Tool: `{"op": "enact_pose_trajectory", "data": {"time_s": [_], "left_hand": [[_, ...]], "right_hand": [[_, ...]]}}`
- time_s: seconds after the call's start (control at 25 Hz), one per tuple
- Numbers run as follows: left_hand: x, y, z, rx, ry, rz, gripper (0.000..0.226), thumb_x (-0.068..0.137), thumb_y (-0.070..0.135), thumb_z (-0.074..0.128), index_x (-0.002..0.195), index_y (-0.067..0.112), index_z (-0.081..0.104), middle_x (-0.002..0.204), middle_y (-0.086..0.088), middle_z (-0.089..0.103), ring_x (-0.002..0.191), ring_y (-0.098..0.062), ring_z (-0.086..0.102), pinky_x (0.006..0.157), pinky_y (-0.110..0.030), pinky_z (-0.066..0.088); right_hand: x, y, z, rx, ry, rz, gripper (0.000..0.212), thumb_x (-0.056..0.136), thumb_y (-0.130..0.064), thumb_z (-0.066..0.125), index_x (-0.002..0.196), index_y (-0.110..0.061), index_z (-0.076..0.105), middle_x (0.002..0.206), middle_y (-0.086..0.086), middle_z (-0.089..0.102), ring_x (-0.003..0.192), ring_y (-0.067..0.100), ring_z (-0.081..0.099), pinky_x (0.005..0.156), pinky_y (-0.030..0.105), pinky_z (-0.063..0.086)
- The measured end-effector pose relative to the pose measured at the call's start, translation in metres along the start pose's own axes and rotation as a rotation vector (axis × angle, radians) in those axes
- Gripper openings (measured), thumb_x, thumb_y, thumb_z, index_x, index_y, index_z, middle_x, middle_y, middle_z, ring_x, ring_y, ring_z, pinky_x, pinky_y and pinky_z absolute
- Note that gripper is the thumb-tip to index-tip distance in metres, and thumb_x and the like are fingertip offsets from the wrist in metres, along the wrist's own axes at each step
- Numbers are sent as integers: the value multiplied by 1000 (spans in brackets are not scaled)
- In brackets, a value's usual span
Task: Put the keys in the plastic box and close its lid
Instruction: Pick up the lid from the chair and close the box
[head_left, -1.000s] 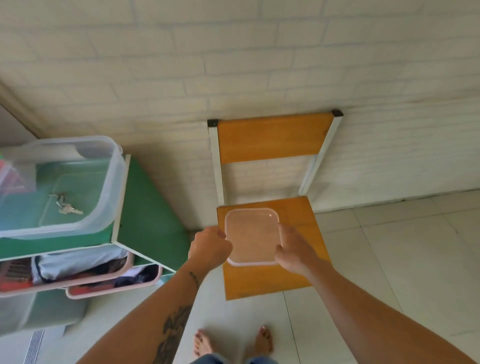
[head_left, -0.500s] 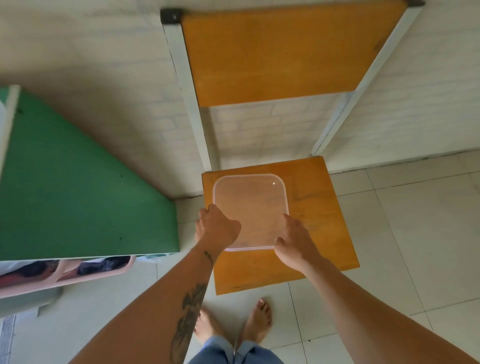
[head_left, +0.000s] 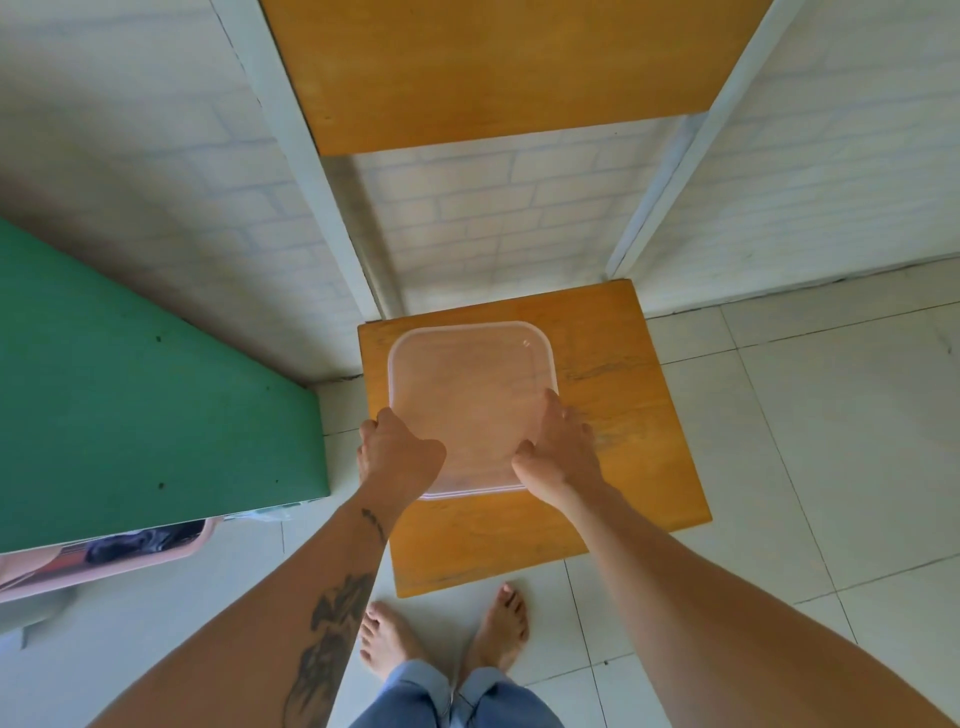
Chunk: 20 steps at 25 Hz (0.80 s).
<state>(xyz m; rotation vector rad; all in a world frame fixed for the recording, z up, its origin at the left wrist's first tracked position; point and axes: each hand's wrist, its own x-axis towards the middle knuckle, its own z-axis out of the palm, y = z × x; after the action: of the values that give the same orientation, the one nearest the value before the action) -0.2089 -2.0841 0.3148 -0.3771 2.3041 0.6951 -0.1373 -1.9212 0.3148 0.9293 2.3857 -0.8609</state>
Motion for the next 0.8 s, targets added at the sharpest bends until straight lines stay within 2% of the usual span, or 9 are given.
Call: {"op": "enact_pose_trajectory", "data": {"time_s": [0.2,0.36,0.48,0.6,0.8], "left_hand": [[-22,13,-8,4,49,38,64,70,14,56,132,13,41,122,-8,43,107,-32,47,87,-47,53],[-59,30,-30,36,153,109,66,73,18,54,136,12,37,131,-9,42,116,-30,43,82,-36,40],[-97,46,-61,9,235,196,59,78,18,52,134,12,38,129,-9,43,112,-29,45,80,-35,39],[-142,62,-98,2,312,276,52,79,19,51,130,14,39,123,-7,44,105,-27,47,81,-38,45],[-205,76,-156,-44,455,385,49,81,20,53,128,17,40,125,-4,46,109,-25,46,81,-34,41]], "right_hand": [[-17,-4,-11,-56,81,2,66,89,-29,52,146,-26,18,138,15,38,122,34,39,91,45,48],[-46,-18,-39,-73,163,-23,63,91,-34,48,146,-23,19,138,17,39,120,35,41,88,44,48],[-80,-32,-72,-30,196,-33,63,93,-35,43,149,-23,18,145,17,34,126,36,38,92,45,45],[-117,-50,-110,17,238,-67,62,94,-35,42,151,-23,19,146,17,35,129,36,37,96,46,44],[-172,-88,-168,49,296,-193,61,96,-37,39,152,-21,20,150,16,35,134,36,35,105,48,38]]}}
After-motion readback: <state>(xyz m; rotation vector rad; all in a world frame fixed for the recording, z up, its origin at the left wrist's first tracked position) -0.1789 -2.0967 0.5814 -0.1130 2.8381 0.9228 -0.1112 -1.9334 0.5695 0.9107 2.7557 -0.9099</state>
